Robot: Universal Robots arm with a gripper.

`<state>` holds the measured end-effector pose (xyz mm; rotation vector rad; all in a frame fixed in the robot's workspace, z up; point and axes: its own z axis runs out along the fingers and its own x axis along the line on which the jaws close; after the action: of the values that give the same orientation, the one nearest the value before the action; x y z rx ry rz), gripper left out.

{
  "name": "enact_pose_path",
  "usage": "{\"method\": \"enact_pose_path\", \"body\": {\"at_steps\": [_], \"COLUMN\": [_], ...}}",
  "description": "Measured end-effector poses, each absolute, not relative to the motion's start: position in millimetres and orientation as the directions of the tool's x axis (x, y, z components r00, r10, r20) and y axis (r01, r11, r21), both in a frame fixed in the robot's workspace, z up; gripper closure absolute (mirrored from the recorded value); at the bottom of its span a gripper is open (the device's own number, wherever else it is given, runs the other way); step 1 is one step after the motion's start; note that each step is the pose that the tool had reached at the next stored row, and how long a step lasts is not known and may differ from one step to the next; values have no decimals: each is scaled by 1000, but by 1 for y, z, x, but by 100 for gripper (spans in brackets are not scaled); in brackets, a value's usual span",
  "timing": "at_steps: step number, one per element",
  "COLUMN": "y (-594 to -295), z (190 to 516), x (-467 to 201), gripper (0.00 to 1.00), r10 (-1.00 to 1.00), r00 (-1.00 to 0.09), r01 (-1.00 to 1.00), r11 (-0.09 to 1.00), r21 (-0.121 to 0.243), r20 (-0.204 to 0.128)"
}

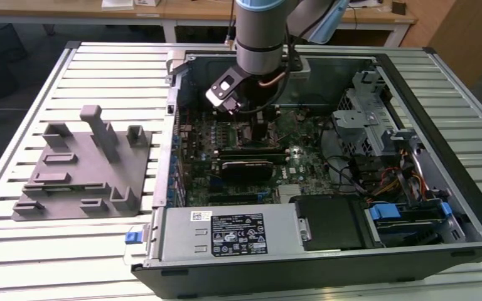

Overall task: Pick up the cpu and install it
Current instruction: 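Place the cpu into insertion slot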

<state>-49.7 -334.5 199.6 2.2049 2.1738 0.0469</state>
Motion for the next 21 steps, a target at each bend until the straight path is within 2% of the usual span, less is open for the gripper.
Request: {"method": "enact_pose_path", "body": {"at_steps": [2,3,5,8,9,11,12,14,21], "y": [-334,-334,-334,-334,-334,-334,-334,-334,-334], "z": [203,205,208,213,215,219,222,225,236], "x": [-50,-50,-50,-50,-50,-49,-49,-49,-49], "gripper": [42,48,48,65,65,77,77,89,89], "r10": [1000,1000,1000,1000,1000,1000,1000,1000,1000], "r00": [14,14,14,14,14,14,14,14,14], "r01": [998,998,999,999,999,999,999,999,999], "r11": [-14,-14,-14,-14,-14,-14,-14,-14,-14], "r21": [53,53,52,51,51,50,49,48,45], "r20": [-10,-10,-10,-10,-10,-10,-10,-10,-10]}}
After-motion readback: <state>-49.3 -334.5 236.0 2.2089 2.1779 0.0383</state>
